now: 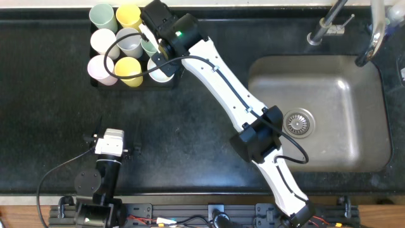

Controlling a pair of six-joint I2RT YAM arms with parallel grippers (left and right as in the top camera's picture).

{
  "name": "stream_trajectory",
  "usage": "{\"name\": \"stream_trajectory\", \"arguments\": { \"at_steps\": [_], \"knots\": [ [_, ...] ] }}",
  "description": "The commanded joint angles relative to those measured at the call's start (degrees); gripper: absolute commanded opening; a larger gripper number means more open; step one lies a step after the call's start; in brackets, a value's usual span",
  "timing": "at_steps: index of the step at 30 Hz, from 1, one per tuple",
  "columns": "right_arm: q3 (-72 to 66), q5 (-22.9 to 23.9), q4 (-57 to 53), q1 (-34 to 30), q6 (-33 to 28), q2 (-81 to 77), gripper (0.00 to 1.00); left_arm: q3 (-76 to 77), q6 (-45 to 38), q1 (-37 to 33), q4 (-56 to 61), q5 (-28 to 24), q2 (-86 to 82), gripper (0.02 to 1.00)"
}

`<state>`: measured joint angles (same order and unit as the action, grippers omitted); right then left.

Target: Store Cups

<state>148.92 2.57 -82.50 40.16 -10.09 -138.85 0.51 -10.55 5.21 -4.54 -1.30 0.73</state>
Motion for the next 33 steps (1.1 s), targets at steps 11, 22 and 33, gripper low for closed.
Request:
{"name": "stream_trajectory", "arguments": {
  "at_steps": [11,22,33],
  "knots": [
    [1.95,0.22,0.63,0.7,-1.97,-3.85,0.045,-0.07,-0.57,-0.15,-0.22,-0.13,-0.57,0.998],
    [1.92,0.39,0.37,0.7,-3.54,-5.95,0.042,-0.07,-0.57,-0.15,-0.24,-0.13,-0.57,0.998],
    [1.92,0.42,0.22,0.7,-4.13,-7.02,0.045,-0.07,-0.57,-0.15,-0.24,-0.13,-0.57,0.998]
  ]
}}
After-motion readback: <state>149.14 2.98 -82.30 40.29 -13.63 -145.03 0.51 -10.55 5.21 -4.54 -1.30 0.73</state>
